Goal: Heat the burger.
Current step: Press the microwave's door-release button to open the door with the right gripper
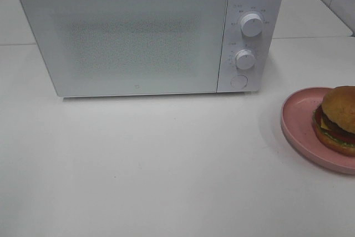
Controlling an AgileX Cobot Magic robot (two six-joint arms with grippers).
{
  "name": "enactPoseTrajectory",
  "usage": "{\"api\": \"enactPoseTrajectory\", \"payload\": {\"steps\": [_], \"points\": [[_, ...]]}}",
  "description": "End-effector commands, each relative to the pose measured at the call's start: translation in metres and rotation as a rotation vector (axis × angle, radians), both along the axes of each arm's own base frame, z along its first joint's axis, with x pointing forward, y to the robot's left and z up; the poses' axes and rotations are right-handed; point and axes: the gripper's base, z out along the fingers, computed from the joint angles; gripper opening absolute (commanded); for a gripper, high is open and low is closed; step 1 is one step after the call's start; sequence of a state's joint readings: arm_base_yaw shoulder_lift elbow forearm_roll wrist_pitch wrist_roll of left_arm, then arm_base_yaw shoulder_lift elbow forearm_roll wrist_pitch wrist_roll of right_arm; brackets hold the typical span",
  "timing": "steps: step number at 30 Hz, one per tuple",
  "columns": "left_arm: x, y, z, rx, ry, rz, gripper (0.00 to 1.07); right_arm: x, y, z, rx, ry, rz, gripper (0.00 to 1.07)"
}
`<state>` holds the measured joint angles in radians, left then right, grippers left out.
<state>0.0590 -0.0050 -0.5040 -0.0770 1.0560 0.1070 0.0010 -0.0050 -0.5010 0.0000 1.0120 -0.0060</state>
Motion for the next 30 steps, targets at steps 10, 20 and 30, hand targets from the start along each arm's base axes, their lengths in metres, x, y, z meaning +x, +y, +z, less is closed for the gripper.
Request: {"api": "enactPoseTrajectory", "payload": {"steps": [10,20,30], "points": [[-0.002,0.000,0.001,-0.005,-0.034,-0.005,0.00,-0.003,0.000,0.000,0.010,-0.033,-0.003,0.54],[-0.002,0.000,0.001,-0.005,-0.034,-0.005,0.00,-0.003,0.000,0.000,0.010,-0.033,-0.003,0.54],[-0.002,0.000,0.001,-0.005,-0.034,-0.005,0.00,0.000,0.002,0.010,0.028,-0.070,0.009,0.54]]}}
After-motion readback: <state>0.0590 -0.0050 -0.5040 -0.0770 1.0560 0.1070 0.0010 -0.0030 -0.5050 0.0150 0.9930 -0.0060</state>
